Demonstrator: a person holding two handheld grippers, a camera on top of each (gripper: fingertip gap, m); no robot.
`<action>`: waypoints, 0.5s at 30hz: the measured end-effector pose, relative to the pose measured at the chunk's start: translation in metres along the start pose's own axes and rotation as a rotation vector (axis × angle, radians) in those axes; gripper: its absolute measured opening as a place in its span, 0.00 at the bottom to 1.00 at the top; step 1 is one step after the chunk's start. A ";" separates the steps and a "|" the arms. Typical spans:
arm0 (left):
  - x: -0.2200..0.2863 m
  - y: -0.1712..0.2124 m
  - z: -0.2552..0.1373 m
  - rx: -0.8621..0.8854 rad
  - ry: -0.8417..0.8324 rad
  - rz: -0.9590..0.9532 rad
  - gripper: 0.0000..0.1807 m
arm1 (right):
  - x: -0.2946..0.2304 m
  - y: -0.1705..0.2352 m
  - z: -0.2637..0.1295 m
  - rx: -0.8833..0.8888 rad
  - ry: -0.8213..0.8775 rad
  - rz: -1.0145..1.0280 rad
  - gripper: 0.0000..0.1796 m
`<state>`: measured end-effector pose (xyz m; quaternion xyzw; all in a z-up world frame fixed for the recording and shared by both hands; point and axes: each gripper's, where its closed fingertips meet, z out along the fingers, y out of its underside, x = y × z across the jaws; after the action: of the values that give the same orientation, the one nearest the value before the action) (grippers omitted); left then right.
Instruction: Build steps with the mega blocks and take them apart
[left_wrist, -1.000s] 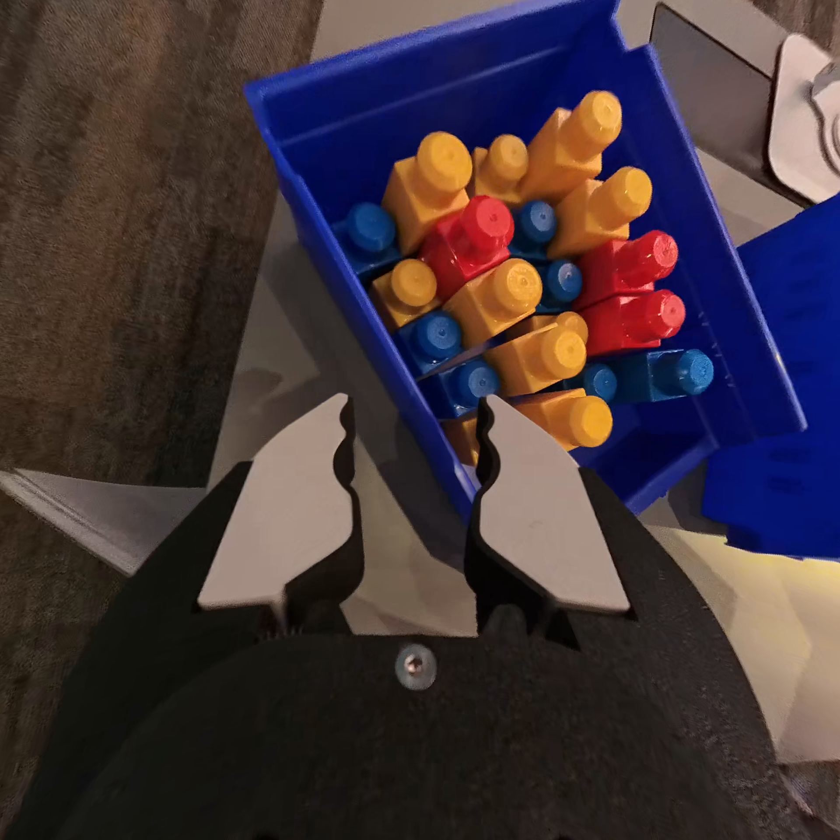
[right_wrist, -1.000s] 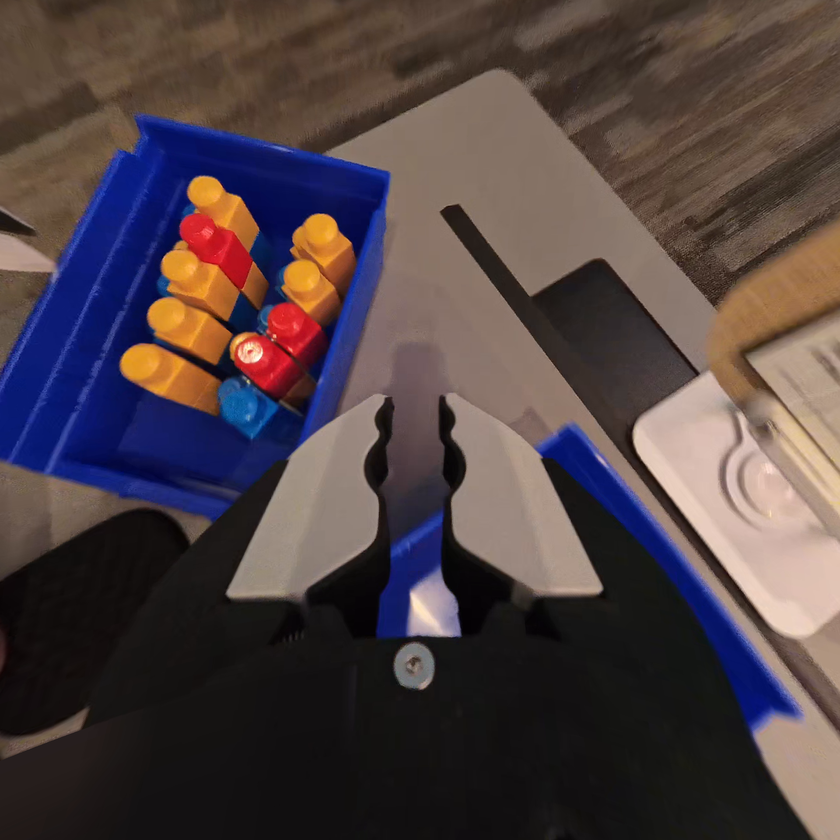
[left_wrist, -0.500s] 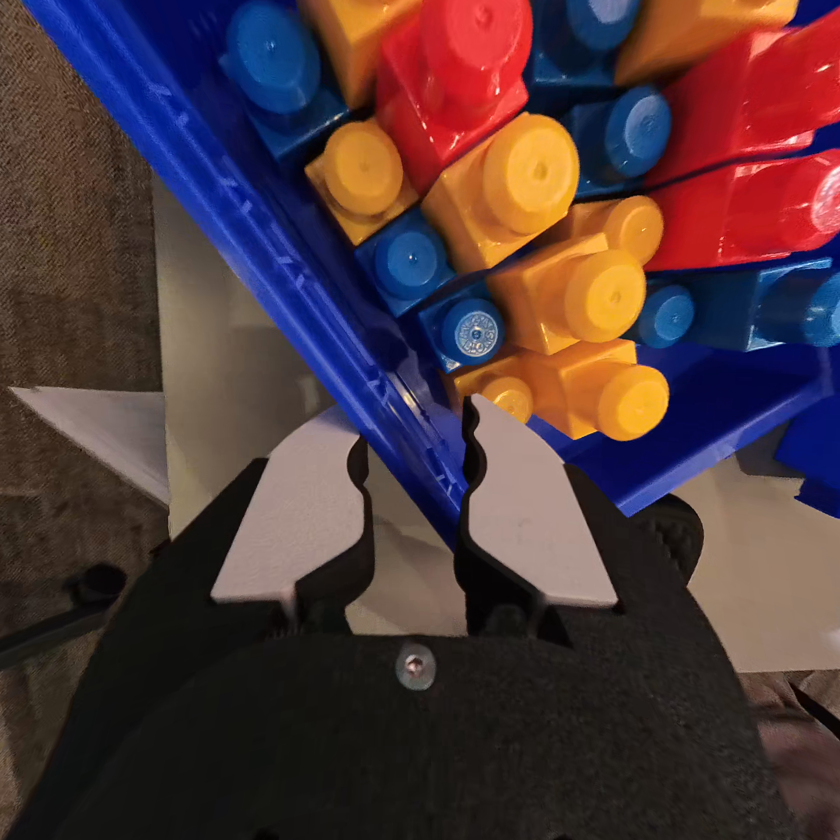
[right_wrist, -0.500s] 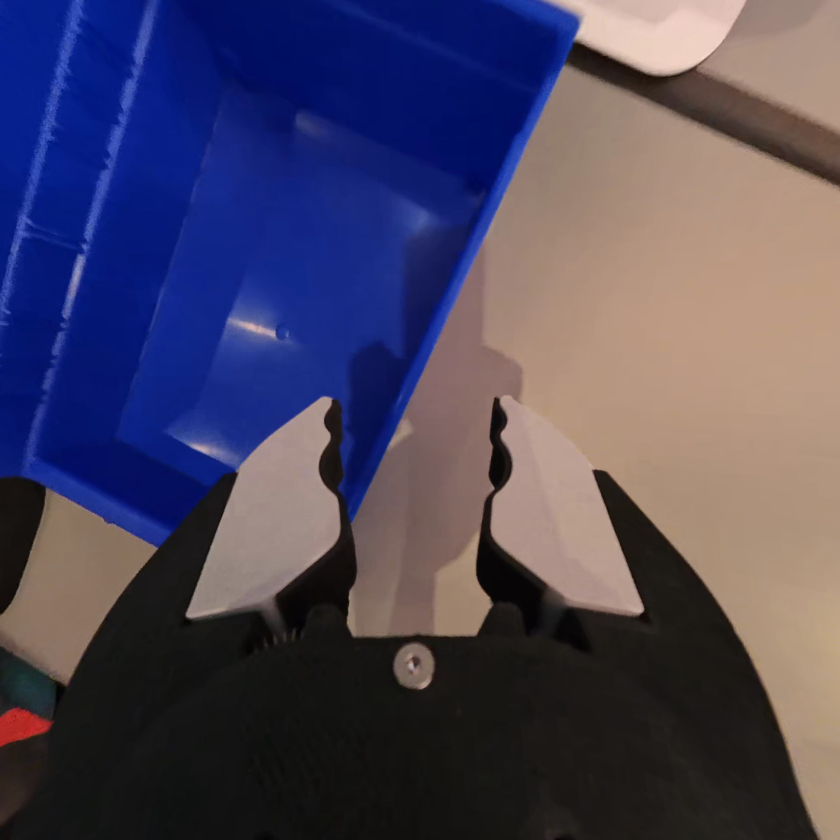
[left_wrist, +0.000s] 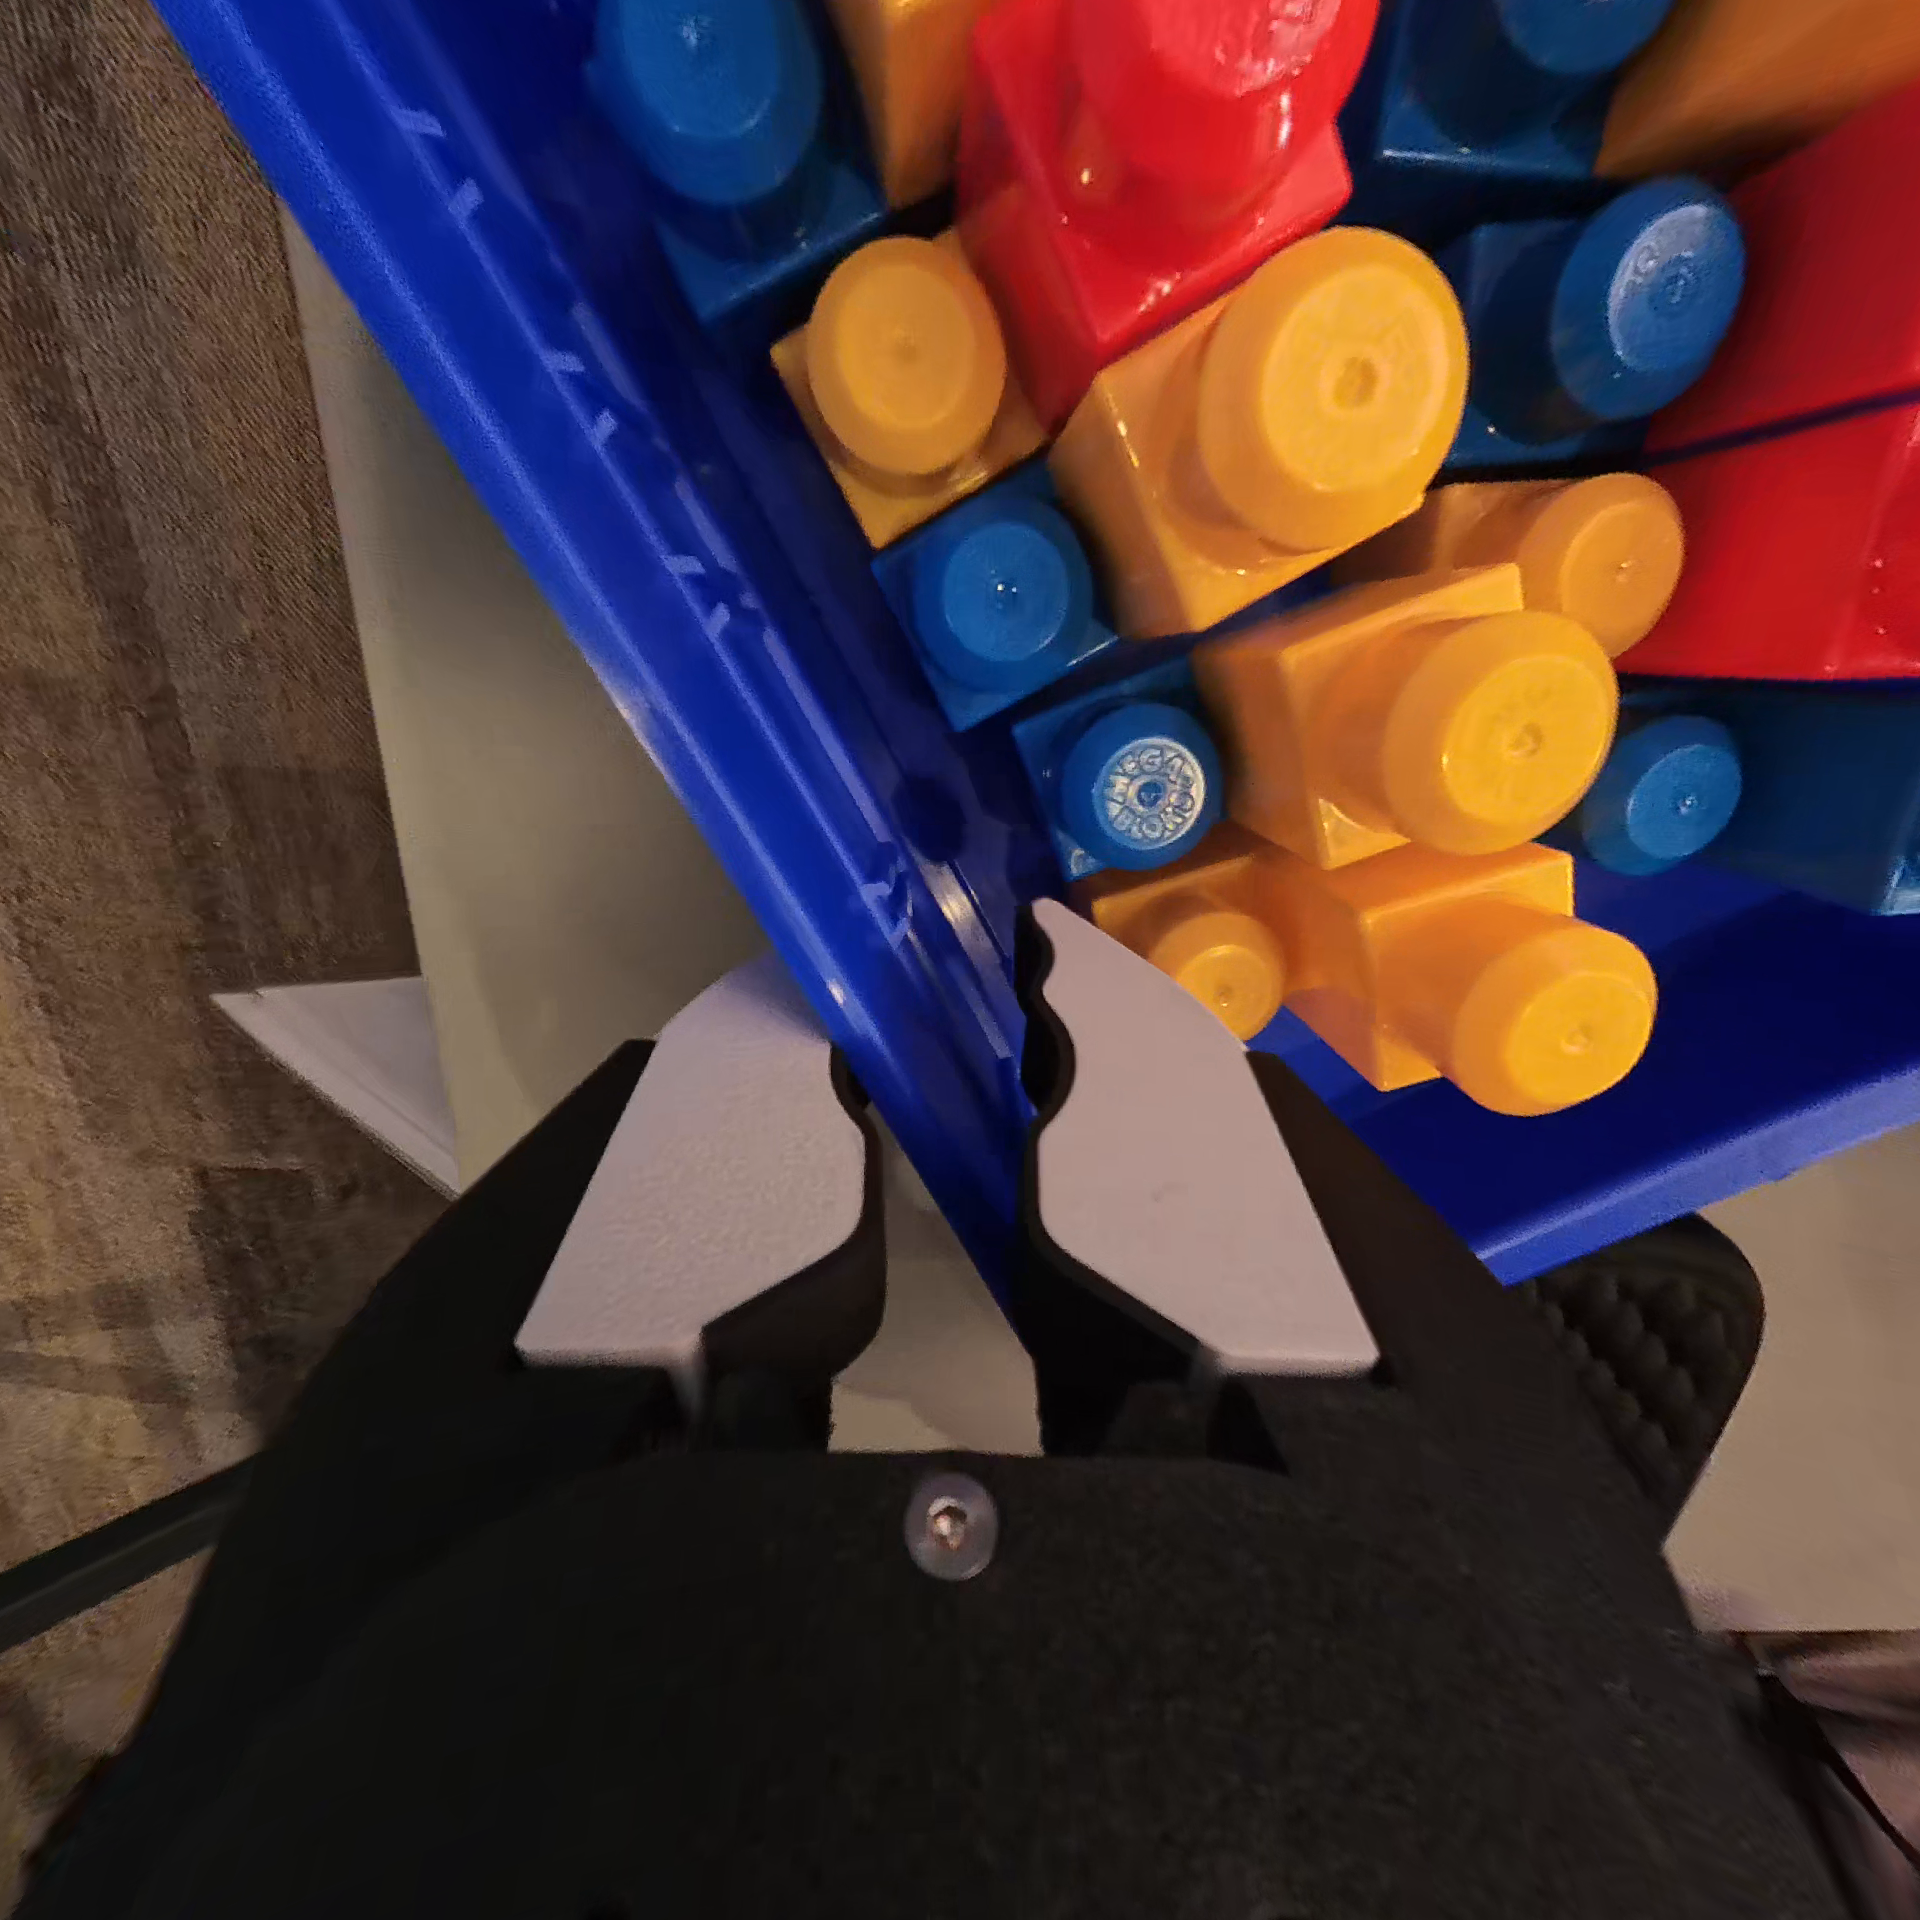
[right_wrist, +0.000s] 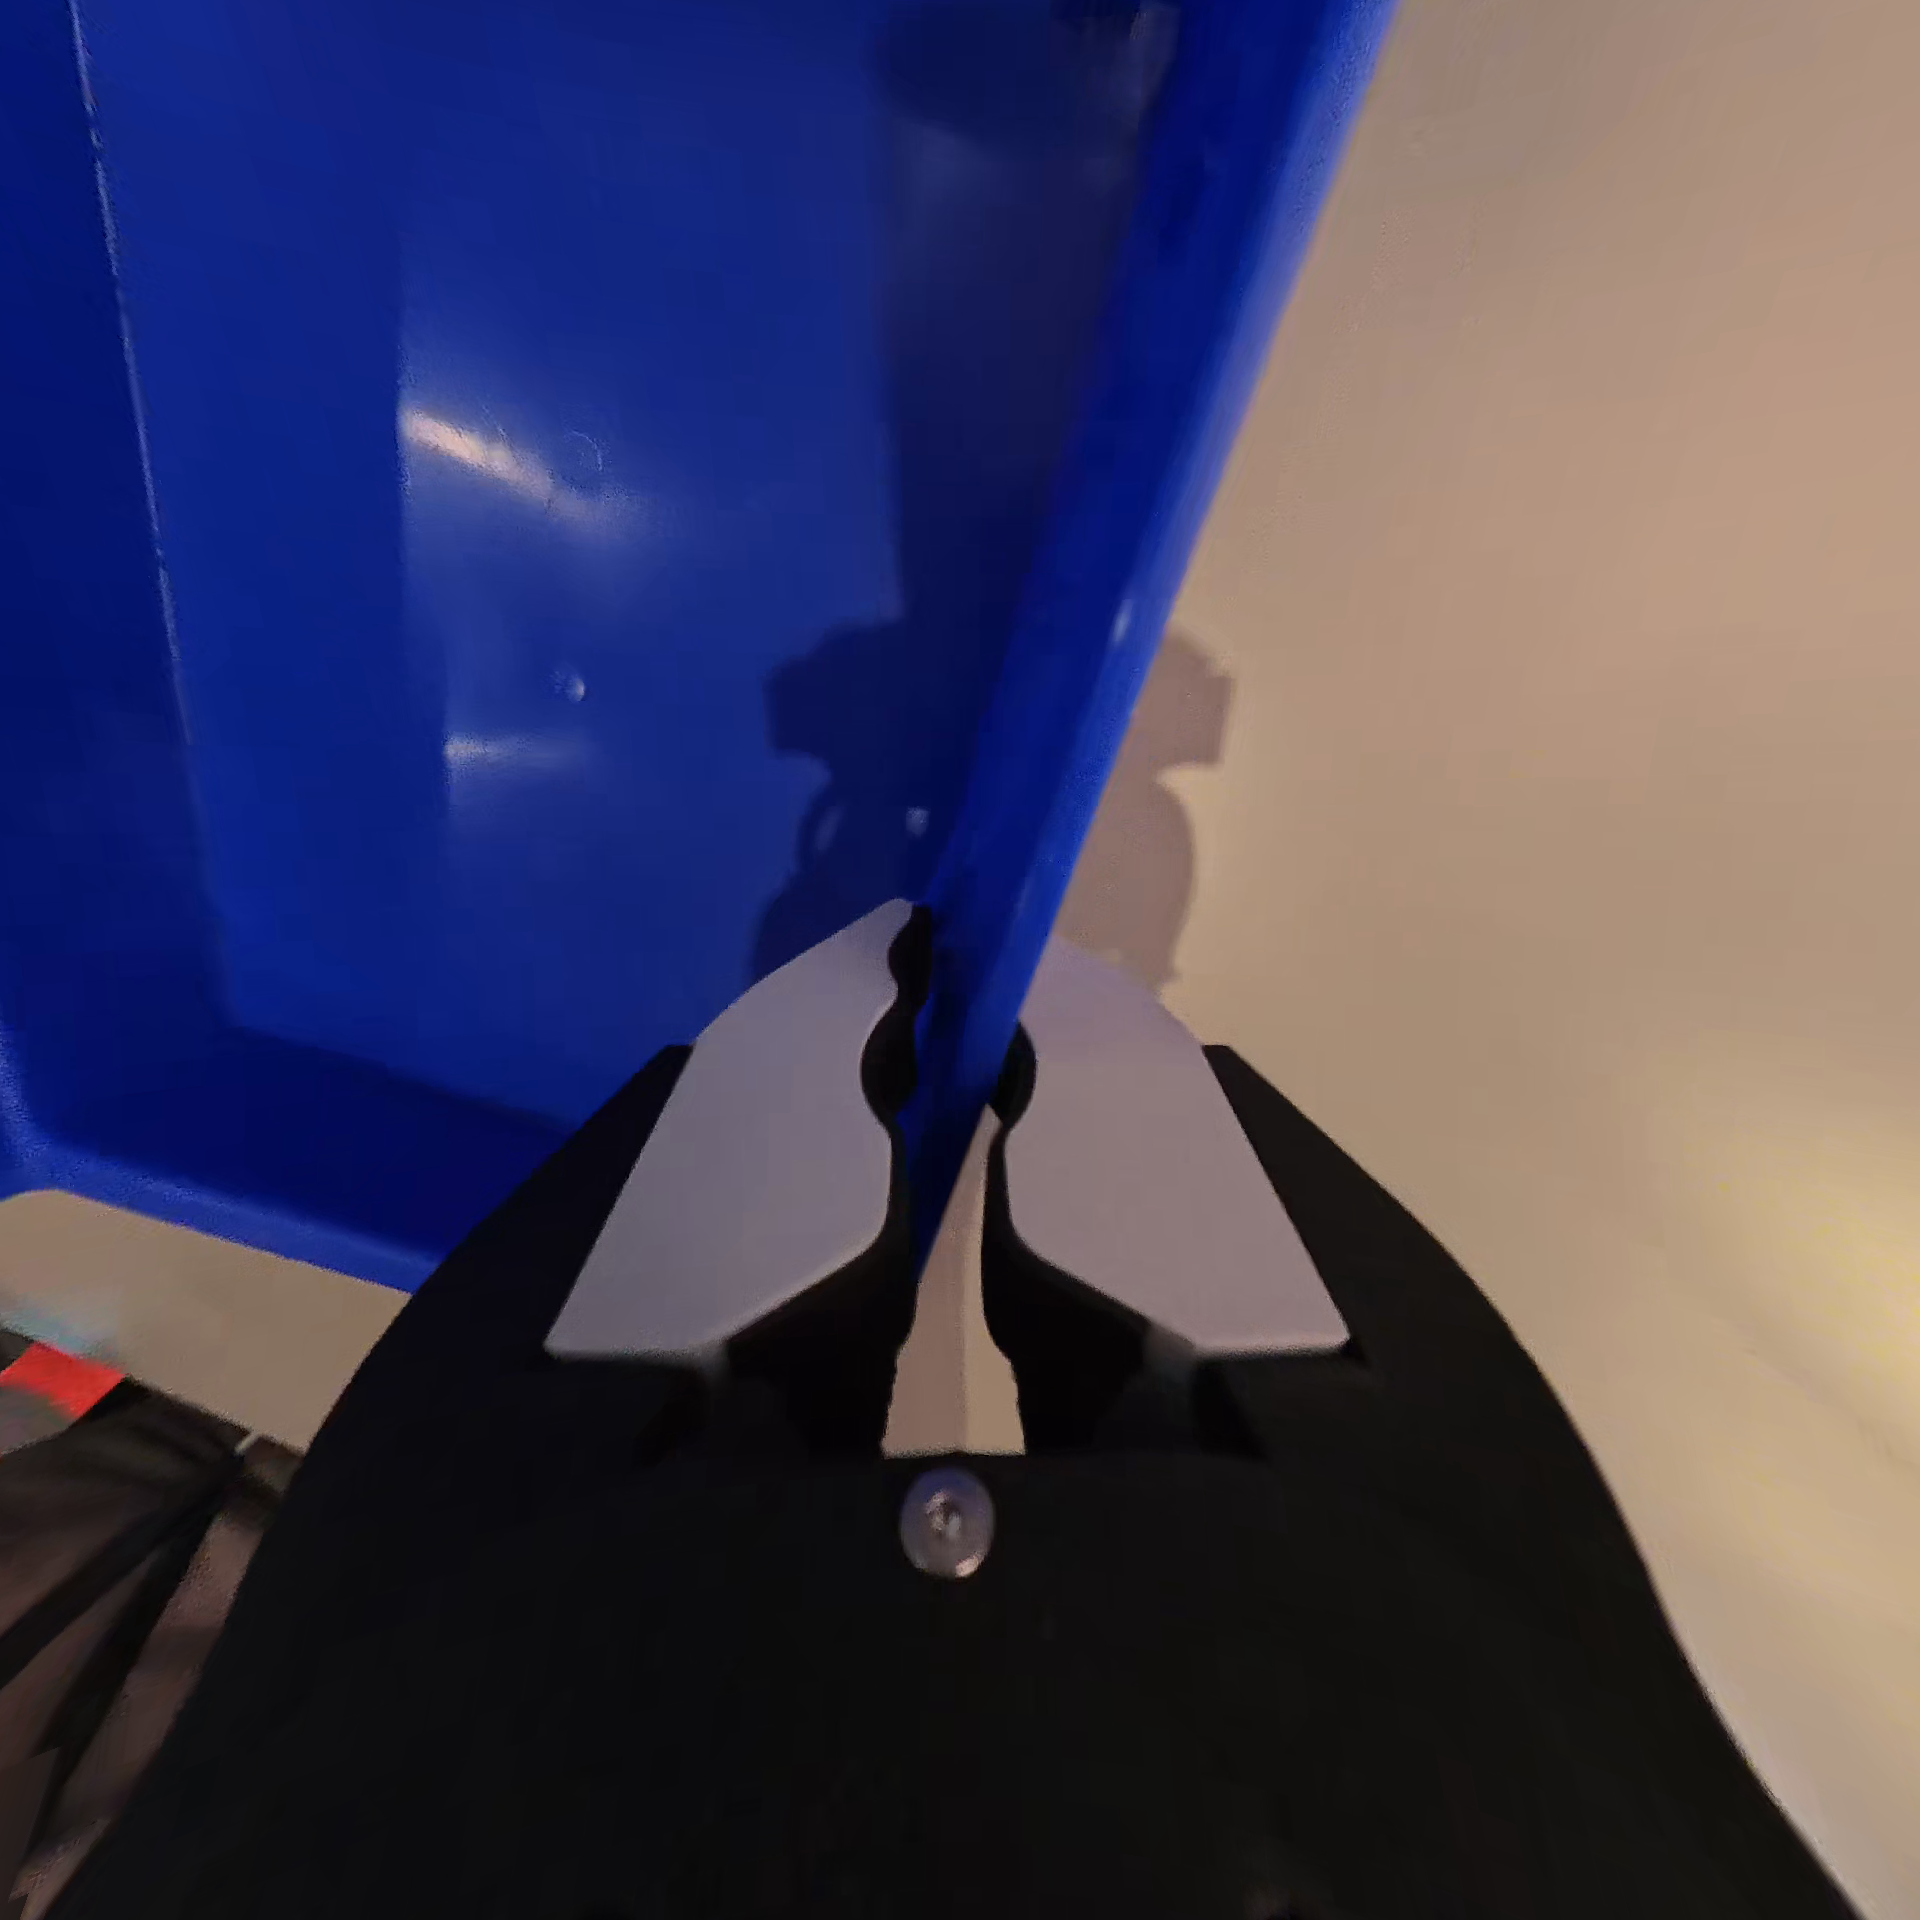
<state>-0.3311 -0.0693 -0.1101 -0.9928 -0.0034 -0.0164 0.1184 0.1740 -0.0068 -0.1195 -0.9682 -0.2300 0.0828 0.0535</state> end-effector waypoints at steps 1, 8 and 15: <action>0.002 -0.002 0.001 0.001 -0.008 0.019 0.12 | 0.004 0.003 -0.001 -0.006 -0.029 0.013 0.05; 0.026 -0.018 0.006 0.001 -0.002 0.117 0.05 | 0.070 0.033 -0.014 -0.012 0.003 0.109 0.04; 0.051 -0.030 0.010 -0.003 -0.009 0.177 0.05 | 0.149 0.080 -0.030 0.014 0.016 0.255 0.04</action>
<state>-0.2798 -0.0377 -0.1110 -0.9895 0.0839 -0.0016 0.1177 0.3454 -0.0119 -0.1212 -0.9898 -0.1042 0.0828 0.0511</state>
